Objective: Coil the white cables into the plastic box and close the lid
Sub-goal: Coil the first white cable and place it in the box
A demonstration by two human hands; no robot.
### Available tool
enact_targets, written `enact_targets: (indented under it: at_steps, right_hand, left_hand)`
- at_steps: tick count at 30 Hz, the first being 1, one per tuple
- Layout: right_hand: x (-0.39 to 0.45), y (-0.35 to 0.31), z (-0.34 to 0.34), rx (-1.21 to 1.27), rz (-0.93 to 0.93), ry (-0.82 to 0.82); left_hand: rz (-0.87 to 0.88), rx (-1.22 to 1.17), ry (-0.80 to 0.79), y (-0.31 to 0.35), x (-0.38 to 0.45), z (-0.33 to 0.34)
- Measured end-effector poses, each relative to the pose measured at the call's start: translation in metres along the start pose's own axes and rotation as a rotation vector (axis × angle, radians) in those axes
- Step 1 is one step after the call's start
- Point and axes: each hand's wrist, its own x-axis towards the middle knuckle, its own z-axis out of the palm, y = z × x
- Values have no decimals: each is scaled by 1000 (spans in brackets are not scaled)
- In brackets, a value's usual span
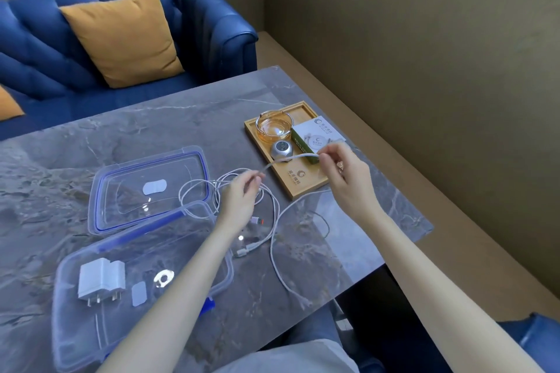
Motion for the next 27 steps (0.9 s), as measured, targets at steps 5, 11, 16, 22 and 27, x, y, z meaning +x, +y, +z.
enact_targets:
  at_steps: [5, 11, 16, 22, 27]
  right_hand:
    - [5, 20, 12, -127, 137, -79]
    - [4, 20, 22, 104, 270, -284]
    - [9, 3, 35, 214, 297, -490]
    - [13, -17, 40, 324, 208, -438]
    - [25, -32, 39, 458, 197, -368]
  left_hand:
    - [46, -215, 101, 34, 13, -11]
    - [146, -347, 60, 70, 18, -15]
    - [146, -503, 55, 86, 16, -17]
    - [105, -498, 34, 82, 2, -27]
    - [-407, -570, -354, 43, -23, -18]
